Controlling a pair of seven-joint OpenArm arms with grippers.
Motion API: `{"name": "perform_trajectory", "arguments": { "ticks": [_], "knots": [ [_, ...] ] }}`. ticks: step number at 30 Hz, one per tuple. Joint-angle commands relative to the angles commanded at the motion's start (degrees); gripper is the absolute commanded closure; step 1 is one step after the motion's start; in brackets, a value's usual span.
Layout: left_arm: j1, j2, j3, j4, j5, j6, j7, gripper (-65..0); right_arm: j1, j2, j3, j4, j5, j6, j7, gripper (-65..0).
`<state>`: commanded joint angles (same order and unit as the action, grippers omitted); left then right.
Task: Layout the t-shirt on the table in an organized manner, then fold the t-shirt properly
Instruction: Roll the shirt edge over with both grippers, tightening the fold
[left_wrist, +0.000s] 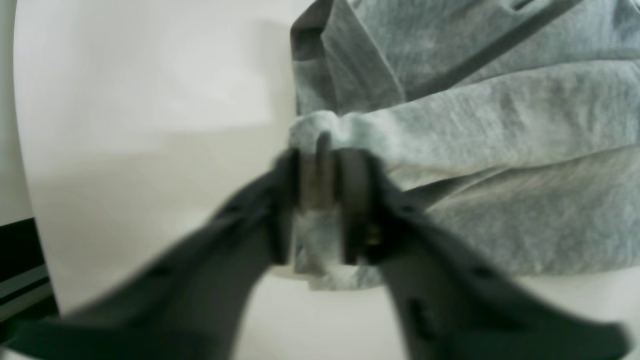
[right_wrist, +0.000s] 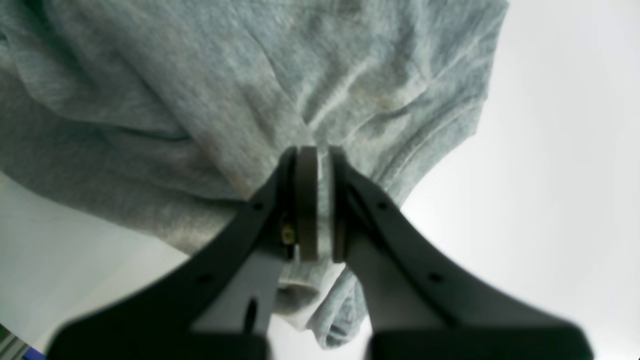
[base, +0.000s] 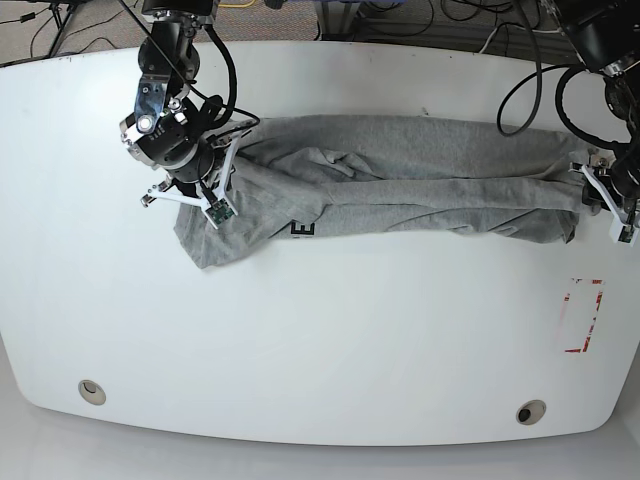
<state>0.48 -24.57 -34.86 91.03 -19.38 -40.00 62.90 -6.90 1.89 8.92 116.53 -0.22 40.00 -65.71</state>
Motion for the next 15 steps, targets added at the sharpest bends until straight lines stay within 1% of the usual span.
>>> {"name": "perform_trajectory", "arguments": {
  "ticks": [1,4,6,8,10,11,13,14,15],
  "knots": [
    [0.0,-0.4,0.0,0.0,0.0,0.0,0.1,-28.9,0.0,0.0,0.0,0.0,0.0,0.00,0.0,-4.1],
    [-0.3,-1.1,0.0,0.4,-0.2,0.0,0.2,-33.2,0.3,0.0,0.0,0.2,0.0,0.00,0.0,-4.3],
    [-0.5,-1.2,-0.6,1.1,-0.4,0.0,1.1,-34.2,1.4,-0.1,0.1,0.2,0.0,0.00,0.0,-7.1],
    [-0.9,-1.2,-2.8,2.9,-0.4,0.0,2.5,-34.7,2.3,-1.2,0.1,0.1,0.0,0.00,0.0,-13.5],
    [-2.9,-1.0,-5.1,5.5,-0.7,0.0,4.5,-35.8,3.3,-2.8,0.9,0.1,0.0,0.00,0.0,-21.9],
    [-3.4,-0.9,-5.5,5.9,-0.9,0.0,4.9,-36.1,3.6,-3.2,1.3,0.1,0.0,0.00,0.0,-23.9],
    [-5.6,-0.8,-5.2,6.9,-2.5,0.0,6.8,-36.9,5.2,-5.9,3.4,-0.1,0.1,0.00,0.0,-32.2],
    [-5.9,-0.8,-5.0,6.9,-2.8,0.0,7.0,-36.9,5.4,-6.3,3.8,-0.1,0.1,0.00,0.0,-33.5],
    [-6.8,-0.7,-4.0,6.7,-3.7,0.0,7.8,-36.8,5.9,-7.6,4.3,-0.2,0.1,0.00,0.0,-36.1]
  ]
}}
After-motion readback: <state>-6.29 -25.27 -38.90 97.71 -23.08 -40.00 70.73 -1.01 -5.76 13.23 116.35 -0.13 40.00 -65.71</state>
